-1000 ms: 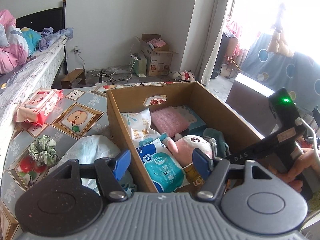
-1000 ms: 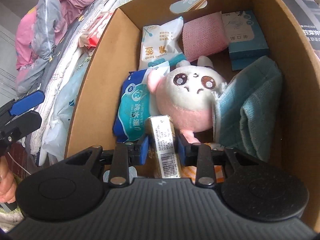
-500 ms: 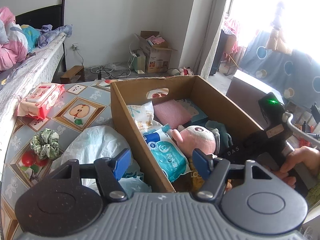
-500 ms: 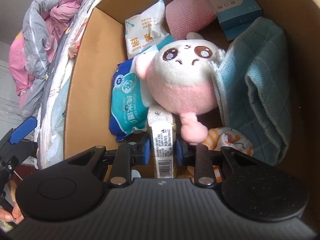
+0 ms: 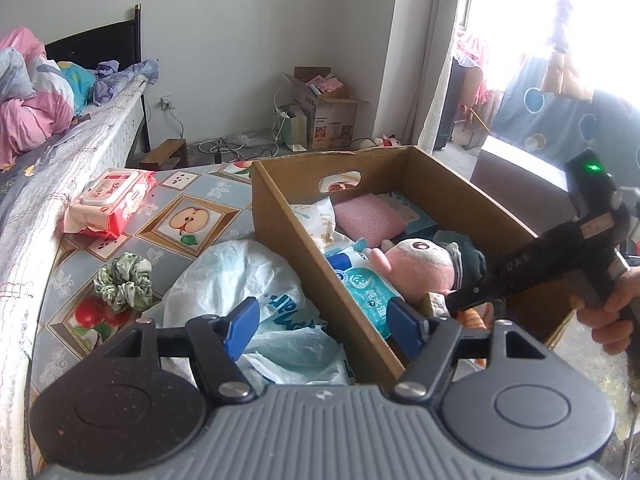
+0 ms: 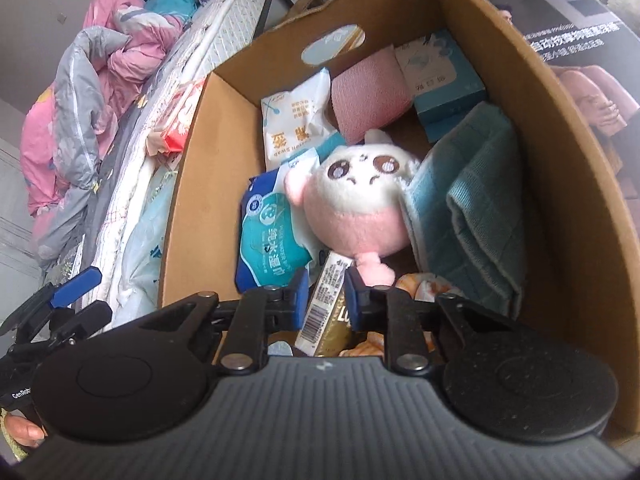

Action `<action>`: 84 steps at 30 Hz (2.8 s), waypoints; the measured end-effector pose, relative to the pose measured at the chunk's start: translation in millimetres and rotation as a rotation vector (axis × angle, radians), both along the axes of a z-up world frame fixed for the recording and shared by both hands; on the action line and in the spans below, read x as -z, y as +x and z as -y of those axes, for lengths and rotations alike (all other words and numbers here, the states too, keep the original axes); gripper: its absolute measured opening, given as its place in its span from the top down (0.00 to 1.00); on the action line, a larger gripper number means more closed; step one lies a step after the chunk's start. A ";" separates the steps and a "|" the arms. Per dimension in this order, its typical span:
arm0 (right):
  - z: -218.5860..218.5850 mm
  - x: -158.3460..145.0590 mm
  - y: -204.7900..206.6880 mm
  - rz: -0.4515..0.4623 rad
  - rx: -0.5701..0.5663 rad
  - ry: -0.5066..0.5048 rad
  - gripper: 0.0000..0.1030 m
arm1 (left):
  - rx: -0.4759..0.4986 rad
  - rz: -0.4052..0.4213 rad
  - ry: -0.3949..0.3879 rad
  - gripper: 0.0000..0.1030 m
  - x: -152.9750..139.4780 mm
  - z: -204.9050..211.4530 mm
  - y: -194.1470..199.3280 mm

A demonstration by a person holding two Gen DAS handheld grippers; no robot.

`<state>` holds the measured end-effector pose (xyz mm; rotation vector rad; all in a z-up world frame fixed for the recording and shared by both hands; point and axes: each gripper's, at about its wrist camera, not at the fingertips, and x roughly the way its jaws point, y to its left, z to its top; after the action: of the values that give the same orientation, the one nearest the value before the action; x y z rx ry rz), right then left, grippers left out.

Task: Organize soft objects
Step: 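Lower the beige box beside the bunny and open the right gripper, then move the open right gripper back to the green scrunchie, then grasp the green scrunchie with the right gripper and lift it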

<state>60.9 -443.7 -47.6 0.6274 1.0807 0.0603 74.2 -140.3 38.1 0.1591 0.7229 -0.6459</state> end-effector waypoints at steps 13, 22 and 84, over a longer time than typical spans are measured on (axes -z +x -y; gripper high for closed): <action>-20.6 23.1 14.7 -0.037 0.018 0.037 0.84 | -0.081 -0.038 -0.006 0.29 13.3 -39.8 9.8; -29.8 10.0 18.5 -0.063 0.028 -0.051 0.71 | -0.137 0.004 0.029 0.27 17.0 -65.9 18.1; -199.8 -64.3 232.0 0.118 -0.323 0.288 0.86 | -0.205 0.205 0.153 0.80 -10.2 -62.1 84.4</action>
<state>292.9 -243.9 16.8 0.6920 1.0589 0.5350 158.6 -78.2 48.4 0.2840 0.5809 -0.3718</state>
